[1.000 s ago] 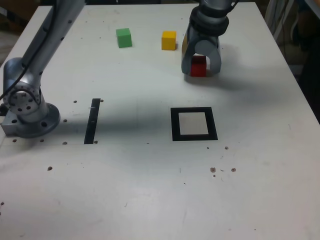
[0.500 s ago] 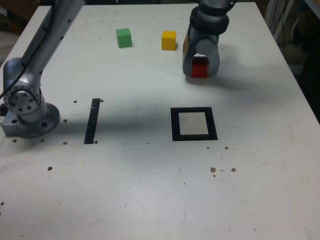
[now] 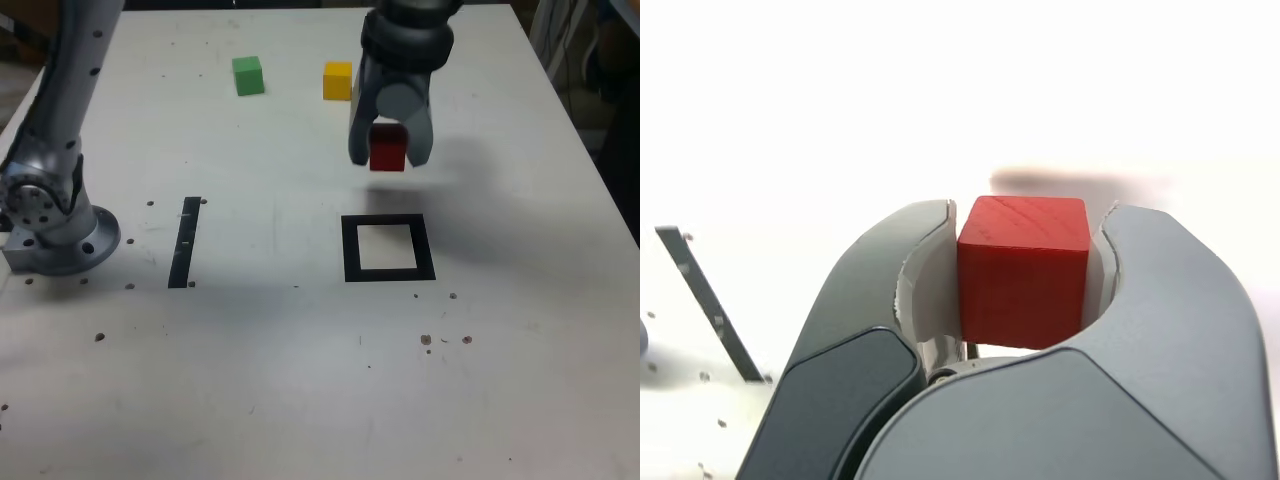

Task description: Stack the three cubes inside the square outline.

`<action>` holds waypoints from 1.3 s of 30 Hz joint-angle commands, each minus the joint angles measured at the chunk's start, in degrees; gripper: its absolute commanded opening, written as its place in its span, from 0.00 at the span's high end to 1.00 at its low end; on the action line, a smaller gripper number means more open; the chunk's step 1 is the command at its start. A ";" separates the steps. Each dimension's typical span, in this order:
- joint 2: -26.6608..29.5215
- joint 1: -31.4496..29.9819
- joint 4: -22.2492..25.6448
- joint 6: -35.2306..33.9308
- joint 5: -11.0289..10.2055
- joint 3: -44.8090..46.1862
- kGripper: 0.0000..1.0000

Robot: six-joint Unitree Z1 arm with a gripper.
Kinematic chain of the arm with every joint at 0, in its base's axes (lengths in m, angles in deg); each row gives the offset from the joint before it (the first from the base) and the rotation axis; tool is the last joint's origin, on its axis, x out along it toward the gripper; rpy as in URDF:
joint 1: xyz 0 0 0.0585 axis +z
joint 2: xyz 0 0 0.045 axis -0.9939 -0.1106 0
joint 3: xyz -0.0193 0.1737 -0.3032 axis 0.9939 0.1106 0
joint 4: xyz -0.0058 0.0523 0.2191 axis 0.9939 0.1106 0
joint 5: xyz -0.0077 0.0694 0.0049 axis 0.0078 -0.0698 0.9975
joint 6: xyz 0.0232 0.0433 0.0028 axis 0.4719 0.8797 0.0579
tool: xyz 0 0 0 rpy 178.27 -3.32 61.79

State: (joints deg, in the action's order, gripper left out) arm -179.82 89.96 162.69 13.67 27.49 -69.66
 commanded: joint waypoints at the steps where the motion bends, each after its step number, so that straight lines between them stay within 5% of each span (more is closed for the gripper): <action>1: 1.79 -2.78 -1.77 -2.86 0.26 3.07 0.86; 13: 2.03 -12.85 -4.90 -12.03 0.94 7.80 0.86; 30: 0.63 -13.61 -8.80 -13.94 2.09 10.89 0.84; 35: 0.18 -13.87 -9.76 -14.53 2.59 11.46 0.74; 39: -0.15 -13.96 -9.95 -14.60 2.85 11.53 0.49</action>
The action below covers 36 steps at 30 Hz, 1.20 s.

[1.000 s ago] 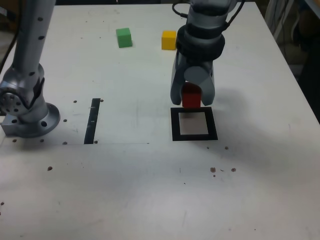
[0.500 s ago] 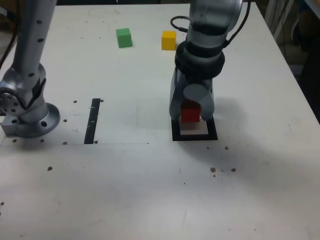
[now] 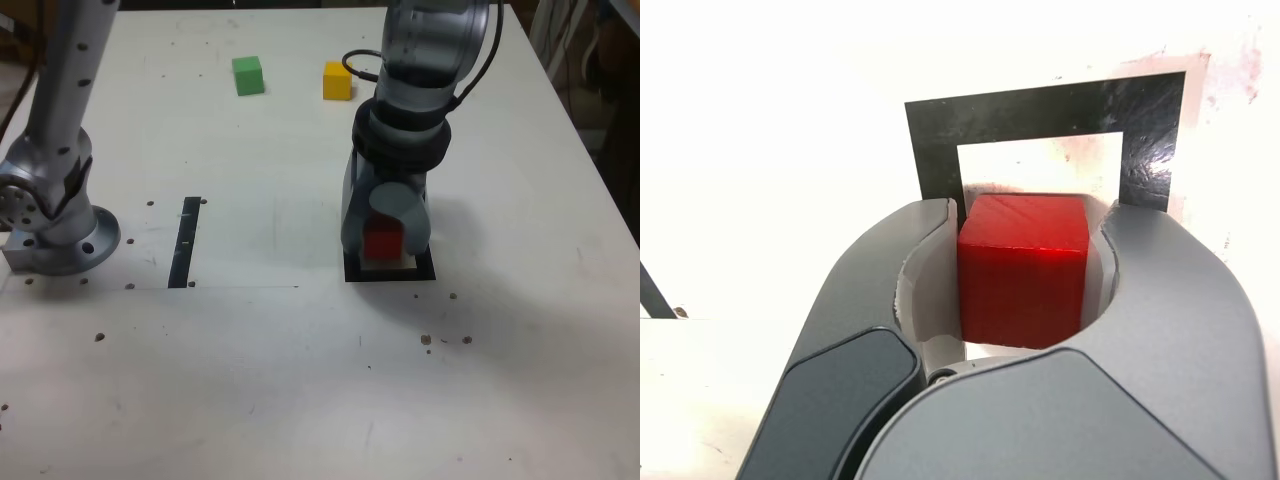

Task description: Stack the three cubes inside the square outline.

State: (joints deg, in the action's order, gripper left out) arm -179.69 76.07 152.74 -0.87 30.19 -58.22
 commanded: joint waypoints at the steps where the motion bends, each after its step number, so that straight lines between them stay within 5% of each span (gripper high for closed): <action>1: -0.29 -0.07 0.01 -0.06 0.16 0.10 0.40; 6: -0.38 -0.07 -0.05 -0.04 0.03 0.16 0.13; 14: 0.90 -0.06 3.50 -0.04 -0.61 -0.89 0.04; 19: 6.90 2.11 9.47 1.26 -4.28 -2.10 0.01; 25: 12.97 13.41 12.50 10.03 -9.09 -1.84 0.01; 36: 9.51 36.86 7.51 33.14 -11.85 -6.74 0.01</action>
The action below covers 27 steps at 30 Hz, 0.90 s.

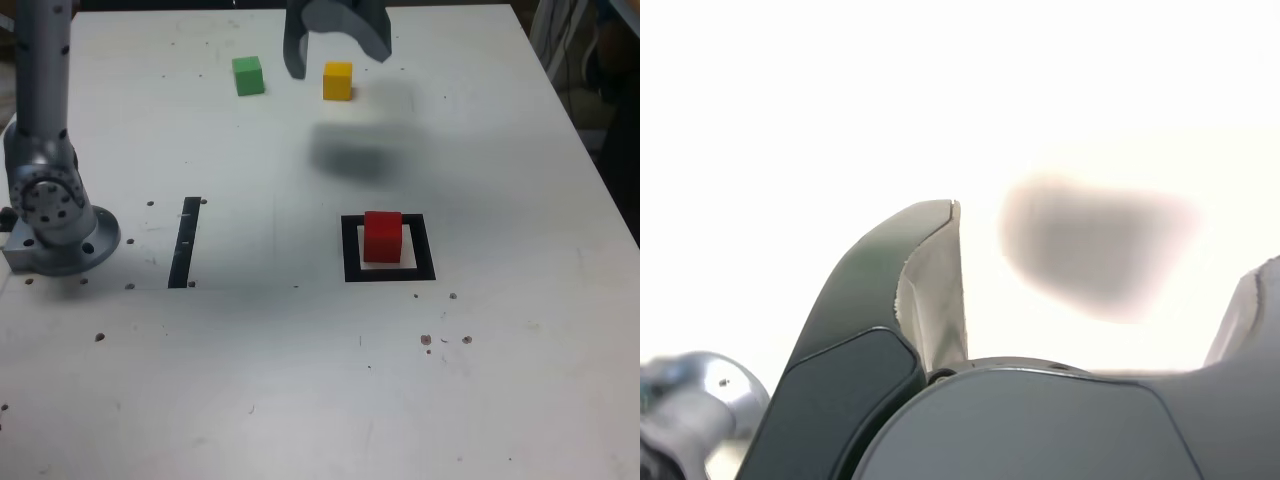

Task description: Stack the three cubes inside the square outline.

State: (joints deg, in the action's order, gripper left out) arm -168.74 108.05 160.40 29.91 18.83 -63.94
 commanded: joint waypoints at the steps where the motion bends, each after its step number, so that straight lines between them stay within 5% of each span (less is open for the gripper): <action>1: -2.40 6.17 -0.19 3.75 -0.94 -1.92 0.01; 8: -8.75 11.98 -0.45 11.48 -3.26 -6.97 0.01; 27: -18.99 13.66 -0.82 17.61 -0.43 -12.89 0.11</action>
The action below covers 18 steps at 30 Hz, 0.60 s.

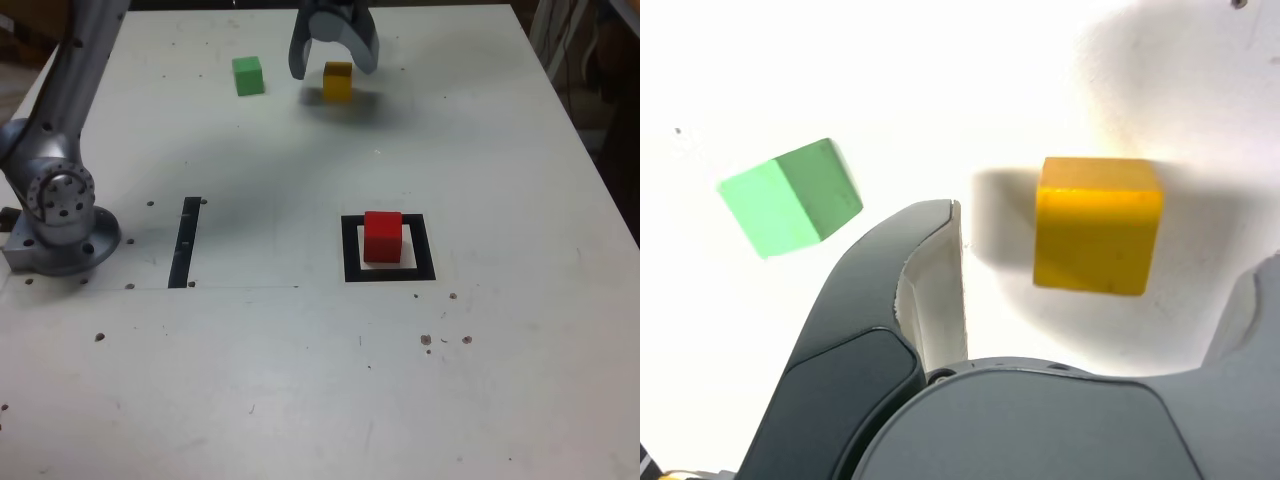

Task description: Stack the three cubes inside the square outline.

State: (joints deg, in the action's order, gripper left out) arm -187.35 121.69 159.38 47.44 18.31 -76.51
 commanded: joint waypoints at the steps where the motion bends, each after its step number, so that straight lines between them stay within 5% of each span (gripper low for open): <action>1: -0.70 0.02 0.34 0.08 0.16 -0.64 0.12; 18: -4.41 0.10 1.20 0.08 1.02 -3.19 0.42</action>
State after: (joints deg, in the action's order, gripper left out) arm -191.57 121.71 160.64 47.44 19.24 -79.41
